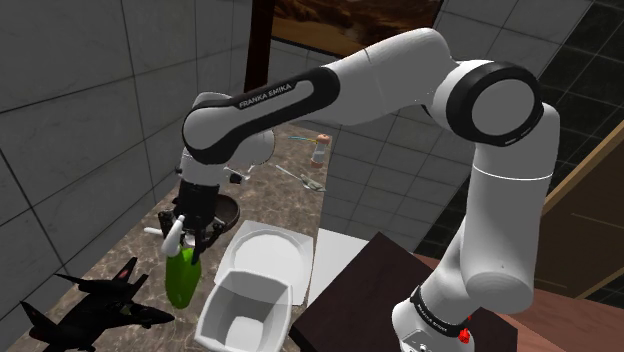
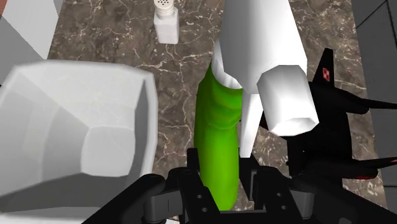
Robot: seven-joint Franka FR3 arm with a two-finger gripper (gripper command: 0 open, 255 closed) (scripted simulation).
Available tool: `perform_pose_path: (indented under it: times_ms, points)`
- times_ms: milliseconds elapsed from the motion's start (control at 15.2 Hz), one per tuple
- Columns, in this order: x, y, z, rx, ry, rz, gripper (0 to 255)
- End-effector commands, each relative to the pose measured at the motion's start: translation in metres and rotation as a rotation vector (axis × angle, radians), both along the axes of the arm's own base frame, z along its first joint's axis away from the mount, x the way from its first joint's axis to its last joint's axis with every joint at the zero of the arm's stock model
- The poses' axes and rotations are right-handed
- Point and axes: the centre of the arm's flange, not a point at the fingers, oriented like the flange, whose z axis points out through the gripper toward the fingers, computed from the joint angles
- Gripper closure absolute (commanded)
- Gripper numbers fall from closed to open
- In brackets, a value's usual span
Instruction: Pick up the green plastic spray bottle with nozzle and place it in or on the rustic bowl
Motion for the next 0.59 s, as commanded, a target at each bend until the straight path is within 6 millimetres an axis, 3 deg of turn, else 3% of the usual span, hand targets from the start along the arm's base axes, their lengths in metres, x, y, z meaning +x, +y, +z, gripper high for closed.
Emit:
perform_pose_path:
  times_ms: [0,528]
  points:
    - [0.000,-0.001,0.011,0.000,0.000,0.000,255]
    - [0.000,-0.001,0.054,0.000,0.000,0.000,255]
